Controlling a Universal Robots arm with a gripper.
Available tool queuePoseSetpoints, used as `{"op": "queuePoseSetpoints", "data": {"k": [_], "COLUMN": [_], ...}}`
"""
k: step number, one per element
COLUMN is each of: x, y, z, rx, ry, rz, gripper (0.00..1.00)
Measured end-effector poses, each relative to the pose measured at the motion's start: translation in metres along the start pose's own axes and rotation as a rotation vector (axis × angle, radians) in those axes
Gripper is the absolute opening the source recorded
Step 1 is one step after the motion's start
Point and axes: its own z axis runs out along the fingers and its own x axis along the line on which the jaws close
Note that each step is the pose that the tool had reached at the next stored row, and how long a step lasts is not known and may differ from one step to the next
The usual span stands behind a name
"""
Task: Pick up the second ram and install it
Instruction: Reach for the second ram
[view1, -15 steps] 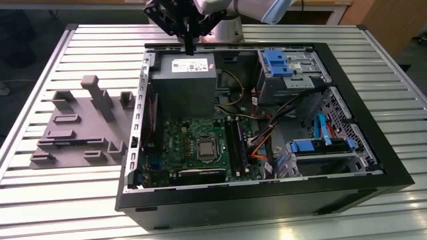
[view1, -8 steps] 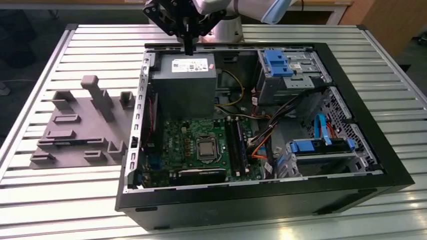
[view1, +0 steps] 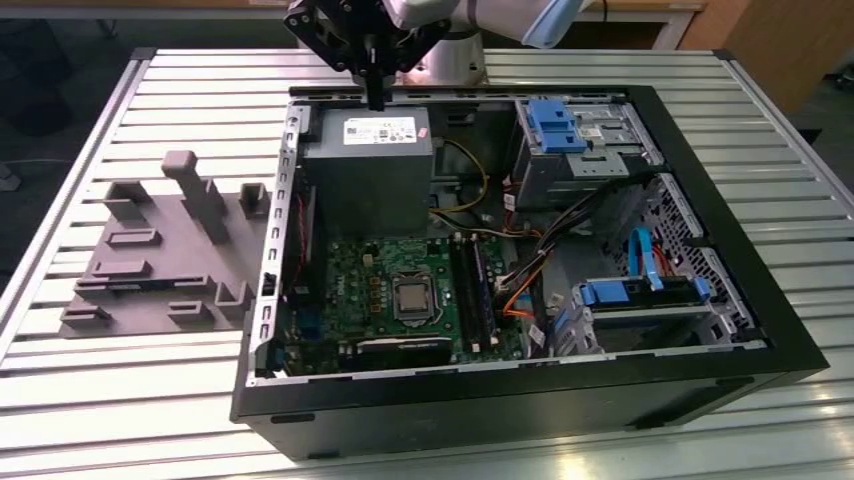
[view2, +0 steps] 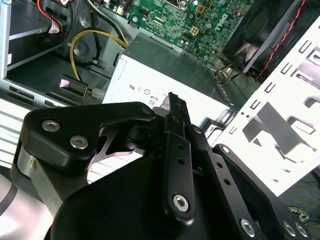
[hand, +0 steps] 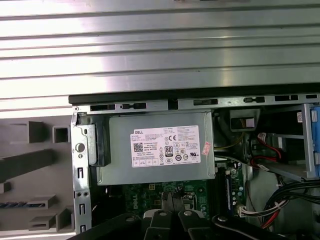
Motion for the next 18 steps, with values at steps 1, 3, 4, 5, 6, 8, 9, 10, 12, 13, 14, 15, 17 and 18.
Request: {"op": "queuePoseSetpoints", "data": {"k": [1, 3, 4, 5, 6, 8, 9, 10, 12, 13, 14, 15, 17, 18], "x": [0.0002, 0.0006, 0.0009, 0.0011, 0.0013, 0.0018, 0.0019, 0.0021, 0.0025, 0.0027, 0.0029, 0.0032, 0.0036, 0.0038], "y": [0.0, -0.0001, -0.0001, -0.0001, -0.0001, -0.0001, -0.0001, -0.0002, -0.0002, -0.0002, -0.0002, -0.0002, -0.0003, -0.0003], "z": [0.0, 0.0, 0.0, 0.0, 0.0, 0.0, -0.0001, -0.0001, -0.0001, -0.0001, -0.0001, -0.0001, -0.0001, -0.0001], "rx": [0.0, 0.0, 0.0, 0.0, 0.0, 0.0, 0.0, 0.0001, 0.0, 0.0, 0.0, 0.0, 0.0, 0.0001], "ry": [0.0, 0.0, 0.0, 0.0, 0.0, 0.0, 0.0, 0.0, 0.0, 0.0, 0.0, 0.0, 0.0, 0.0], "rz": [0.0, 0.0, 0.0, 0.0, 0.0, 0.0, 0.0, 0.0, 0.0, 0.0, 0.0, 0.0, 0.0, 0.0], "gripper": [0.11, 0.11, 0.11, 0.11, 0.11, 0.11, 0.11, 0.11, 0.11, 0.11, 0.11, 0.11, 0.11, 0.11]}}
